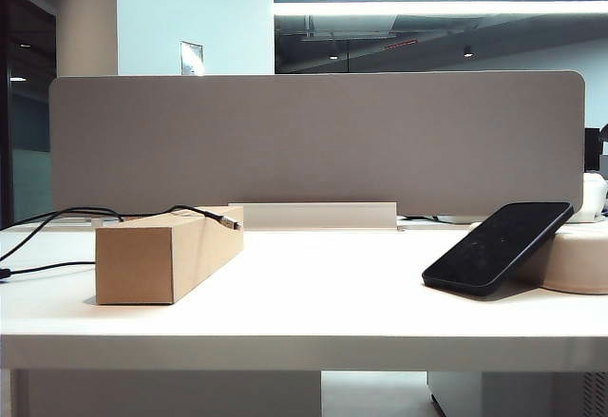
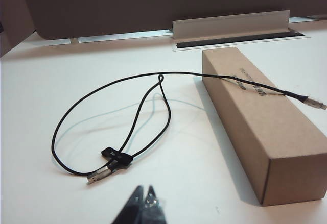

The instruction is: Pick up the charging cable and the phone, plug the charging cable into the charging port on the phone, and finally place them back on the table.

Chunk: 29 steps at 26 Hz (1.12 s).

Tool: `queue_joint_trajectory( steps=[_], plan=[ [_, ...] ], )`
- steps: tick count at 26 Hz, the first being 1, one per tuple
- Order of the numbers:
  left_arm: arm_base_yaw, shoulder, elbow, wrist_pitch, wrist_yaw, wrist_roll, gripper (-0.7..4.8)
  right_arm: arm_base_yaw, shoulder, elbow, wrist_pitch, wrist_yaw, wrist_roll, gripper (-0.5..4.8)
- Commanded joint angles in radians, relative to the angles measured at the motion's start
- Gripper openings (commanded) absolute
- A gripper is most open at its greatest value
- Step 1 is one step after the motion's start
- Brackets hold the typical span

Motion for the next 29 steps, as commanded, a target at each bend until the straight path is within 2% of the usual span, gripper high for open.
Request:
queue_joint_trajectory(
  steps=[1,17,21,23,26,29],
  plan=[
    [0.001,0.001,0.003,0.014,0.001,0.003,-0.05,0.0,-0.002,-0.006,0.01,0.005,-0.003,-0.01],
    [0.001,0.001,0.003,0.014,0.001,0.002,-0.05,0.001,-0.002,-0.005,0.011,0.005,-0.003,-0.01],
    [0.001,0.001,0.003,0.014,0.001,-0.075,-0.06,0.002,-0.002,-0.006,0.011,0.004,0.017,-0.01],
    [0.001,0.001,0.005,0.014,0.002,-0.08,-0.06,0.002,-0.002,-0.006,0.011,0.004,0.017,-0.01],
    [0.001,0.001,0.021,0.014,0.037,-0.08,-0.06,0.002,-0.002,-0.003,0.01,-0.063,0.017,-0.01],
    [0.001,0.001,0.043,0.013,0.118,-0.08,-0.06,0.002,-0.002,-0.003,0.008,-0.13,0.017,-0.01]
  ],
)
